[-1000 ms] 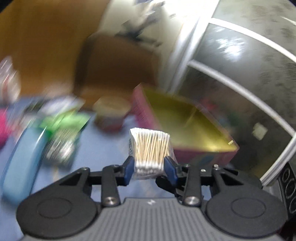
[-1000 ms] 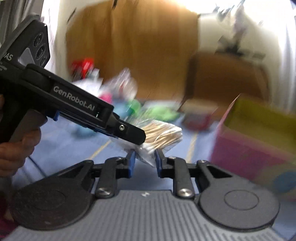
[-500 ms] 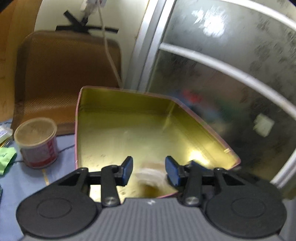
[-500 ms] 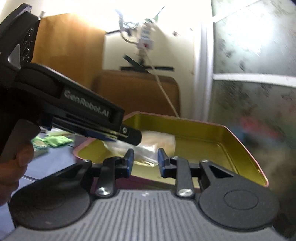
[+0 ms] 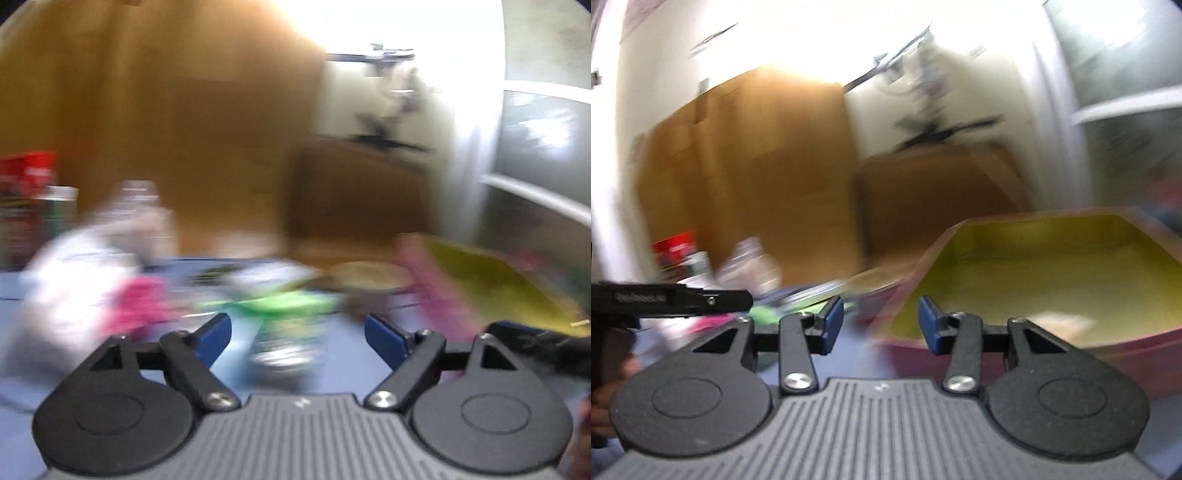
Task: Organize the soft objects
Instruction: 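Reach to the light-blue plastic case and grasp it with the right gripper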
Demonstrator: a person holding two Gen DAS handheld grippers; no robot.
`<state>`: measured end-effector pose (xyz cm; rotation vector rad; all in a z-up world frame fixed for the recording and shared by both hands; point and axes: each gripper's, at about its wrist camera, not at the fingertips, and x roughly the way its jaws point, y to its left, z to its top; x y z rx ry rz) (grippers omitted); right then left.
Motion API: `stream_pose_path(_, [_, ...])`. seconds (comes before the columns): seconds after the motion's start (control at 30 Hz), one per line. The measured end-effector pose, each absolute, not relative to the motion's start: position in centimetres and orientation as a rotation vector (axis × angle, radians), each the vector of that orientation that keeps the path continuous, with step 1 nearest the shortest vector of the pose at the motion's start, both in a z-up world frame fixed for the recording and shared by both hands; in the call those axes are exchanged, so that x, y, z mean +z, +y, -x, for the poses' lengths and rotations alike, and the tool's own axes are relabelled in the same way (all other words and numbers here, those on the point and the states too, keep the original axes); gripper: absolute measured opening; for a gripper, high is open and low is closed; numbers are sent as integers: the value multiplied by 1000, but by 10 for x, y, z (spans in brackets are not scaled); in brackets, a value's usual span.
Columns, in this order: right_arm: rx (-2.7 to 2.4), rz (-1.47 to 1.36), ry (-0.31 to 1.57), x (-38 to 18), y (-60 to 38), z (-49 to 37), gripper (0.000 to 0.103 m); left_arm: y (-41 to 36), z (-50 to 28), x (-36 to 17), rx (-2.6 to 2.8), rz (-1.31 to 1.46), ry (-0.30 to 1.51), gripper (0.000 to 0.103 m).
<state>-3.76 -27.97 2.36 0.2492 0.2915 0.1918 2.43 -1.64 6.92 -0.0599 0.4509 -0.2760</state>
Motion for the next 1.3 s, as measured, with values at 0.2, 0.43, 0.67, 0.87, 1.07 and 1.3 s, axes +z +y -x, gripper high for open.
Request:
stream_pose_path(0.2, [344,-366,457,8,-233,-5,48,7,-37,52,-156,21,484,103])
stream_pose_path(0.43, [328,-304,521,2,-211,5,48,-11,-51,19,-162,-70,606,63])
stream_pose_path(0.67, [327,-265,532,6,-203,-5,48,19,-12,17,-430,-103,628,56])
stream_pose_path(0.87, [388,-307,557,5,-195,-20,48,29,46,11,-627,-386,547,80])
stream_pose_path(1.07, [495,-324,676,-17,-174,-38,47,70,40,26,-455,-158,548,91])
stream_pose_path(1.3, [620,-240,634,-8,-178,-2,47,120,25,27,-383,238,686,100])
